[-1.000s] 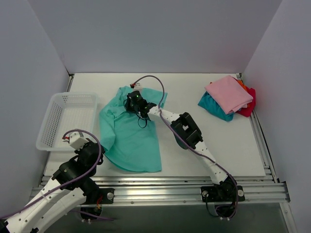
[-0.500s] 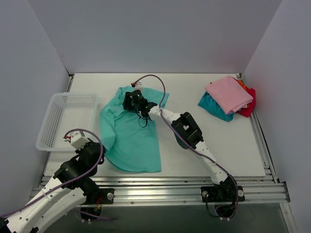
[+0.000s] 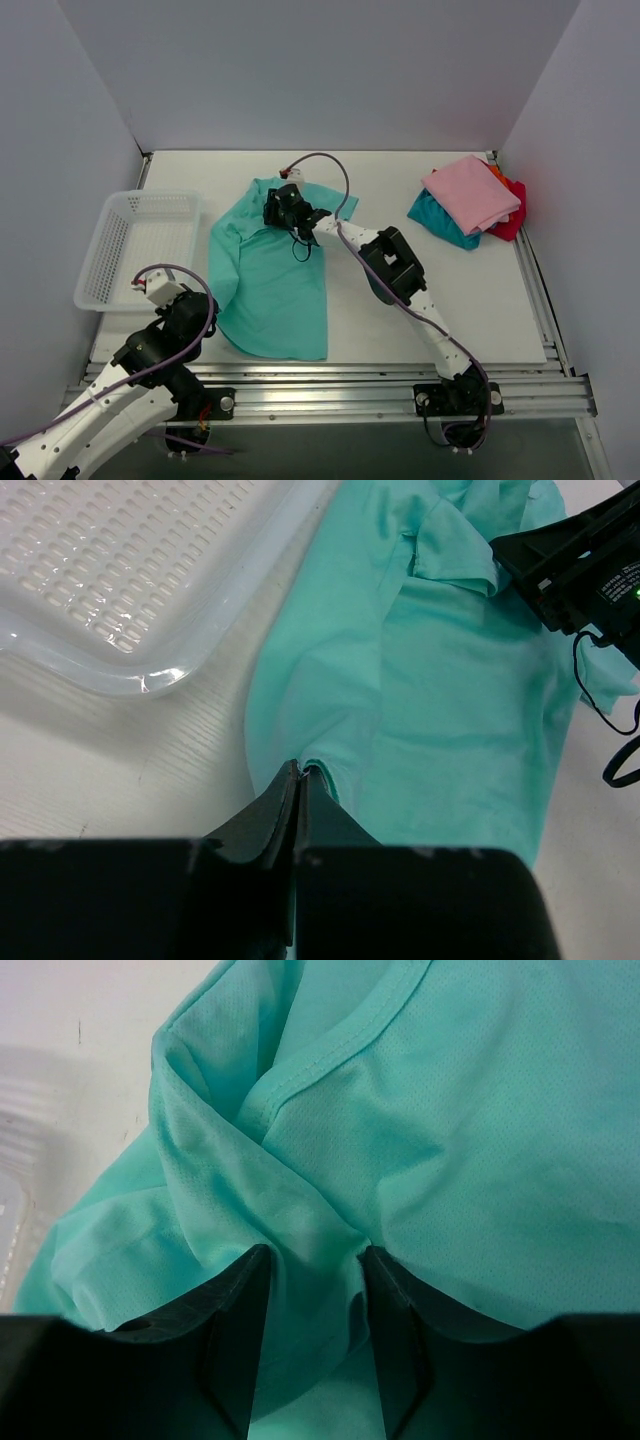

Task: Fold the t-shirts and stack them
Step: Flatten the tshirt out

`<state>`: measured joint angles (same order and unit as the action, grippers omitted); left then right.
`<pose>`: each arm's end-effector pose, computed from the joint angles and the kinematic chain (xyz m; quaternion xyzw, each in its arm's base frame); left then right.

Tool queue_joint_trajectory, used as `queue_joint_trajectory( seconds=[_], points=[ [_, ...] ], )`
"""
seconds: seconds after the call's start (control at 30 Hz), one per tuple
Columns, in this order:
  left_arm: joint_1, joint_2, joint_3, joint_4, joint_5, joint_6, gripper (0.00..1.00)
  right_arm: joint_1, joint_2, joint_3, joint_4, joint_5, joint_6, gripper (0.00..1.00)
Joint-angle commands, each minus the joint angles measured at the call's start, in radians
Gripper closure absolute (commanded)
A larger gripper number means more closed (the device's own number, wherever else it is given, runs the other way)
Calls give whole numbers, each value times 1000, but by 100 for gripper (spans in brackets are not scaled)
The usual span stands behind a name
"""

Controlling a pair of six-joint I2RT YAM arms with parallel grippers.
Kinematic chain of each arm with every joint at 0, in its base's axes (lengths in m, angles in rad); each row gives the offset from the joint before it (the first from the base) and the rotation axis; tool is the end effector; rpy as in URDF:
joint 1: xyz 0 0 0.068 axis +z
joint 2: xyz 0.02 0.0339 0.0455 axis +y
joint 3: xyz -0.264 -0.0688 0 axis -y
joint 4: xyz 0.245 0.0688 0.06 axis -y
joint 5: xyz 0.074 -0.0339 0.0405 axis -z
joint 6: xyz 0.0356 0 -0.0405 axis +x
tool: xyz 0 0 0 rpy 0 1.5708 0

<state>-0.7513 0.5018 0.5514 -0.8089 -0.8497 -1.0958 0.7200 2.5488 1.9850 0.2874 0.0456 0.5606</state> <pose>0.0921 -0.0494 0.2454 -0.3038 0.7969 -0.0585 0.5190 0.4398 0.3835 0.1509 -0.0498 0.7961 0.3455 0.4943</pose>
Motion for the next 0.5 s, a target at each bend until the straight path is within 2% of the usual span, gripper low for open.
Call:
queue_joint_trajectory(
  seconds=[0.0, 0.1, 0.23, 0.37, 0.47],
  points=[
    [-3, 7, 8, 28, -26, 2, 98, -10, -85, -17, -25, 37, 7, 60],
    [-3, 11, 12, 27, -26, 1, 98, -14, -104, -35, -21, 39, 12, 56],
    [-3, 12, 10, 27, -26, 2, 98, -24, -131, -67, -8, 37, 19, 56],
    [-3, 15, 12, 27, -28, 1, 98, -27, -151, -92, 1, 36, 19, 62],
    [-3, 20, 13, 27, -29, 1, 98, -28, -162, -107, 7, 34, 22, 72]
  ],
)
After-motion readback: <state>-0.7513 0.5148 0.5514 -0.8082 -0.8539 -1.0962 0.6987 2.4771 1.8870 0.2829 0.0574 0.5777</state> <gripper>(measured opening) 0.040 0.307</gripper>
